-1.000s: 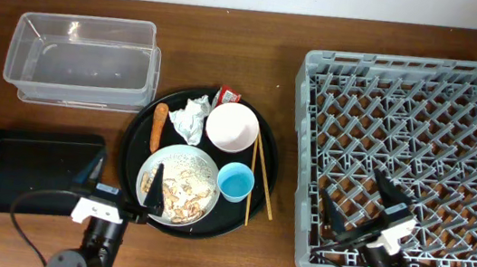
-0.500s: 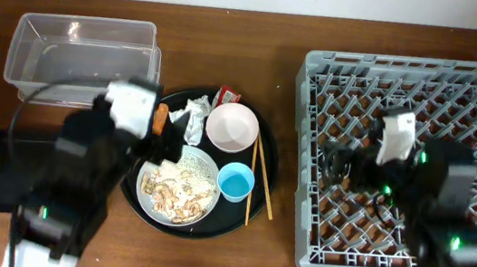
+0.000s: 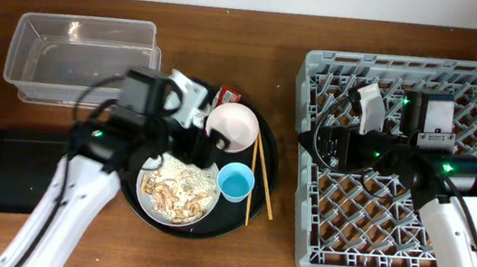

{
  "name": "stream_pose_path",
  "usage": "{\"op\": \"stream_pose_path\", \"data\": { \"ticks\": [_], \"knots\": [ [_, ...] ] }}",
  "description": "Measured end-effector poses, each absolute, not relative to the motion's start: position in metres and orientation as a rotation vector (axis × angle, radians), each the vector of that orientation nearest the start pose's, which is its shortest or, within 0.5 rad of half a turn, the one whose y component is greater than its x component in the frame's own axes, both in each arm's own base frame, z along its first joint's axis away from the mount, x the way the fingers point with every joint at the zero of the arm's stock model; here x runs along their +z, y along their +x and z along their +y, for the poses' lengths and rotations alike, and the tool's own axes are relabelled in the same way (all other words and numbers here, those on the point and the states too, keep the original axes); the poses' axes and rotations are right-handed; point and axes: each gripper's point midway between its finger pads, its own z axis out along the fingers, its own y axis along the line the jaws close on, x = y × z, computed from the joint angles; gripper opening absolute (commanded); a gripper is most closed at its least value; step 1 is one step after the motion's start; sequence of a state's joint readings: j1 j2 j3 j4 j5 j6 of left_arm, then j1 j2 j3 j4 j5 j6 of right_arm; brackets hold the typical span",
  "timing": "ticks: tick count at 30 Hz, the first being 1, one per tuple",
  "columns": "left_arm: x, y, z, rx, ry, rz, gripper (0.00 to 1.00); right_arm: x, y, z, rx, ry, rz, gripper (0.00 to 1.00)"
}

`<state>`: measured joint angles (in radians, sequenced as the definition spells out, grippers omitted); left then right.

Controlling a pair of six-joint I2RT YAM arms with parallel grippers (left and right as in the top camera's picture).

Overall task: Sort waste into correct bins and load items into the dishwasher rack
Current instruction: 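Grasp the blue cup with the left gripper from the platter, then lift the blue cup and pass it to the right gripper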

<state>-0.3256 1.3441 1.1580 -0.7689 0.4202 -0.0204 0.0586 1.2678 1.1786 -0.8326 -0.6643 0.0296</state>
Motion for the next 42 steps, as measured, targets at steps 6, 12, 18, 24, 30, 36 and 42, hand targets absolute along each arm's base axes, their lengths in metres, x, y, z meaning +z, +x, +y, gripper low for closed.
{"op": "stream_pose_path", "data": {
  "ticks": [6, 12, 18, 24, 30, 36, 42],
  "knots": [
    [0.131, 0.276, -0.210, -0.628, 0.659, 2.729, 0.66, 0.237, 0.312, 0.123, 0.849, -0.310, 2.386, 0.98],
    [0.092, 0.275, -0.208, -0.364, 0.646, 2.837, 0.55, 0.236, 0.311, 0.123, 0.846, -0.306, 2.394, 0.98],
    [0.068, 0.290, -0.200, -0.229, 0.576, 2.867, 0.26, 0.236, 0.311, 0.123, 0.846, -0.306, 2.394, 0.98],
    [0.055, 0.286, -0.201, -0.233, 0.582, 2.911, 0.00, 0.236, 0.311, 0.123, 0.846, -0.306, 2.393, 0.98],
    [0.080, 0.285, -0.184, -0.224, 0.521, 2.957, 0.00, 0.236, 0.311, 0.123, 0.846, -0.306, 2.394, 0.98],
    [0.193, 0.335, -0.163, -0.506, 0.345, 2.648, 0.00, 0.237, 0.312, 0.123, 0.847, -0.306, 2.390, 1.00],
    [0.268, 0.348, -0.156, -1.049, 0.376, 2.329, 0.00, 0.269, 0.321, 0.143, 0.989, -0.412, 2.207, 0.90]
  ]
}}
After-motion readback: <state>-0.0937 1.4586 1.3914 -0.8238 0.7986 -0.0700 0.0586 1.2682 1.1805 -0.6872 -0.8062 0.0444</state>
